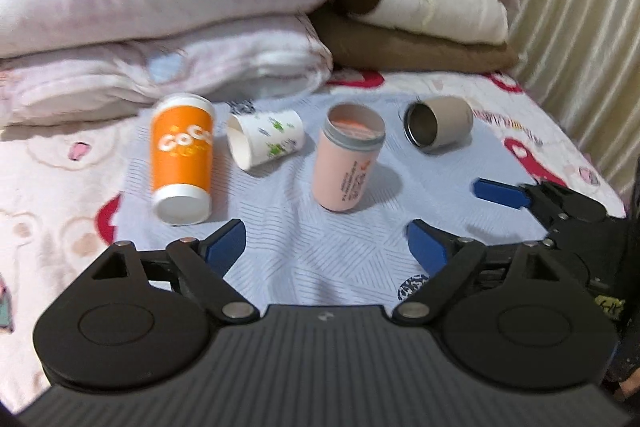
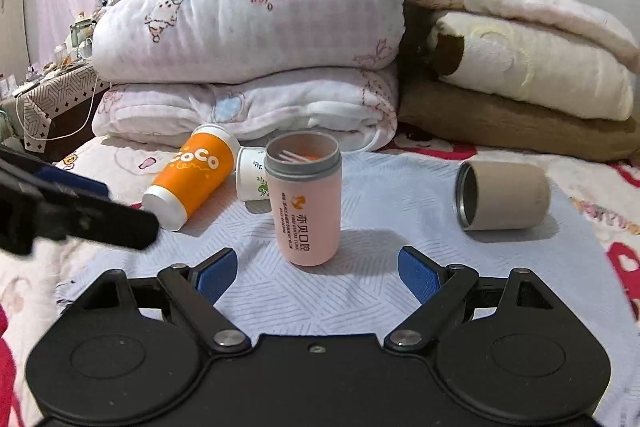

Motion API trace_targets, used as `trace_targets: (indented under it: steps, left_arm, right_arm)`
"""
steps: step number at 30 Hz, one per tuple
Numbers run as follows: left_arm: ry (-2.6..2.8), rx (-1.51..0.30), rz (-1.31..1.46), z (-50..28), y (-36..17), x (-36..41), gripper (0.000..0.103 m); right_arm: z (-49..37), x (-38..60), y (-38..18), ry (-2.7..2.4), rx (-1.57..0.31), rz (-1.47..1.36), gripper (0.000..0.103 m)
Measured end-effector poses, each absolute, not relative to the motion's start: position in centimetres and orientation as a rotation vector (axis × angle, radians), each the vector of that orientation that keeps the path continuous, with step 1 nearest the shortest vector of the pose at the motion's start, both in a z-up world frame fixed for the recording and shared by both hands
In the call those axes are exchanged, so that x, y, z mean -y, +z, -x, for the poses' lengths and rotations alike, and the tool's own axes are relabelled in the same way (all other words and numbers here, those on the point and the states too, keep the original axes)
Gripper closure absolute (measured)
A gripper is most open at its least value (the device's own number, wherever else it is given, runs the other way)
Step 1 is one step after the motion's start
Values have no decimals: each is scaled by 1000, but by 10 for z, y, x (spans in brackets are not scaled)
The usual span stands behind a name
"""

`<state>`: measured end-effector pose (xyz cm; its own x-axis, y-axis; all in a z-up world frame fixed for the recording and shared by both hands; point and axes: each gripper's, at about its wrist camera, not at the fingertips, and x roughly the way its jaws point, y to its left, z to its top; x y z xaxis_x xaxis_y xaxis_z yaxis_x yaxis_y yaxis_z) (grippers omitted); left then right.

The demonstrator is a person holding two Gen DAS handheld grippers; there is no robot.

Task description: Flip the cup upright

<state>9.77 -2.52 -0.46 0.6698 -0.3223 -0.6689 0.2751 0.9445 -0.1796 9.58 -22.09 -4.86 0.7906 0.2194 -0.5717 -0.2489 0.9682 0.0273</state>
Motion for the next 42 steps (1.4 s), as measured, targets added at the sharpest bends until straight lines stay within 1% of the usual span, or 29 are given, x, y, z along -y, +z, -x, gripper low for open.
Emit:
trace_targets:
  steps: [3,8,13,16,19,24,29,35,42]
  left_arm:
    - [-276,-758,75,-83,7,18,10]
    - [-220,-746,69,-62,17,9,8]
    - [-202,-709,68,-47,24,3,8]
    - [-185,-709,64,-42,26,1,7]
    - [-160,-700,53,-37,29,-1,3]
    - [-129,-715,59,-29,31,-5,0]
    - [-85,-759,49,-28,31,-7,0]
    - [-65,-772,46,-24,33,-11,0]
    - [-37,-785,55,-22,38,-19,0]
  right_arm:
    - [-82,220,-33,202,-588,89,13]
    - [-64,226,-10,192,-602,52,13]
    - [-42,226,11,174,-601,50,12]
    - [-31,228,20,152,-594,32,9]
    - [-24,230,26,133,-609,-11,0]
    - [-15,233,34,91,-635,-61,0]
    - [-7,231,40,88,-634,-24,0]
    - [1,224,44,71,-639,28,0]
    - [2,221,46,47,-668,24,0]
